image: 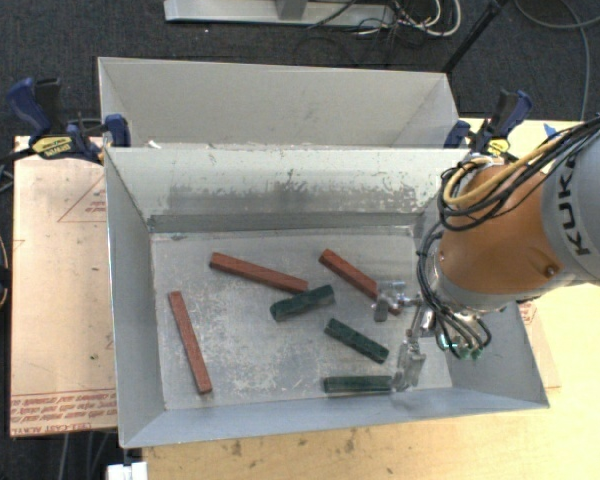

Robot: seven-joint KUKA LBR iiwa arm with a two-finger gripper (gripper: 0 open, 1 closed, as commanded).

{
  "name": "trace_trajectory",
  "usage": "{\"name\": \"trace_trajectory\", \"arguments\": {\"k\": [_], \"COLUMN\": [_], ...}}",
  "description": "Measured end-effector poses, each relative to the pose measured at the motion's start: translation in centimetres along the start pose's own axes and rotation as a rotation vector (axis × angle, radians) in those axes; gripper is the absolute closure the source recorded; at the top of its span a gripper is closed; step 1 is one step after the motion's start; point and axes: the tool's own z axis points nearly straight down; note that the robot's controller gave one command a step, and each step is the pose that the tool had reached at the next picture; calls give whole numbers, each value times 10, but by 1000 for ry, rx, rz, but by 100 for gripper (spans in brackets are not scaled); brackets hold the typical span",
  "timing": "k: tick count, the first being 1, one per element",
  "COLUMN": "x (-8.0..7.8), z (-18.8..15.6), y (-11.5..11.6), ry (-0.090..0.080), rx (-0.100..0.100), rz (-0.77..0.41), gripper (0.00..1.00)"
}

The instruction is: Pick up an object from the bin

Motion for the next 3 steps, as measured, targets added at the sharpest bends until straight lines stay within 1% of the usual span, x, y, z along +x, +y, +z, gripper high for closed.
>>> {"name": "trace_trajectory", "arguments": {"k": [1, 2, 3], "x": [-2, -17, -17], "z": [-4, 71, 71], "y": [0, 23, 23], "ry": [-7, -8, -8], "rx": [1, -2, -2], "rz": [-2, 167, 167], "gripper": [0, 100, 100]}}
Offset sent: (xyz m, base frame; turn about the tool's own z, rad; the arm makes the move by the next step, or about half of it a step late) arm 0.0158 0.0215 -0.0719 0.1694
